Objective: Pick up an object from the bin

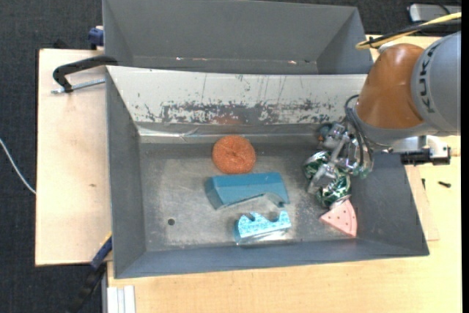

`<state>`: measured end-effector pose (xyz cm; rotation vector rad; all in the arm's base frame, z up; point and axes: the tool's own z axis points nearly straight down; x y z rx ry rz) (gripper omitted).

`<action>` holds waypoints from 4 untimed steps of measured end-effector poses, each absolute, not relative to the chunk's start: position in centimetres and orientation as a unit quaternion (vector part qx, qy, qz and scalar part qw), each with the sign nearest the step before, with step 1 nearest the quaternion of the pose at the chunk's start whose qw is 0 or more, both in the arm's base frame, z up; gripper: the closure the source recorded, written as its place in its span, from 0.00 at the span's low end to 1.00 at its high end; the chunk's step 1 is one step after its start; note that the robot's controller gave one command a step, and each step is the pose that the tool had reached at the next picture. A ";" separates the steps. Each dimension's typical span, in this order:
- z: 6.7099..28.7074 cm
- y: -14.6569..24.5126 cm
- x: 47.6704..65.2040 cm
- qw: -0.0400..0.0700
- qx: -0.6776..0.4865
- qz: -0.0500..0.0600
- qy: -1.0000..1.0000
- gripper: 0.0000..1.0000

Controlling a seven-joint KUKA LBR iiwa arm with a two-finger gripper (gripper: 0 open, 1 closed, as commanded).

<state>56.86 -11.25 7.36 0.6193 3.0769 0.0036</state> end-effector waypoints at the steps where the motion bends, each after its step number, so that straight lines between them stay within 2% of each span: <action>1: 8.1 -11.3 56.8 0.002 0.197 0.000 0.980 1.00; 3: 8.6 -11.3 56.6 -0.001 0.197 0.000 0.980 1.00; 4: 10.7 -11.3 56.6 -0.002 0.197 0.000 0.980 1.00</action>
Offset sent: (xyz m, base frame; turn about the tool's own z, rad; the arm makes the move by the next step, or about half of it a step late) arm 0.0000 0.0000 0.0000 0.0000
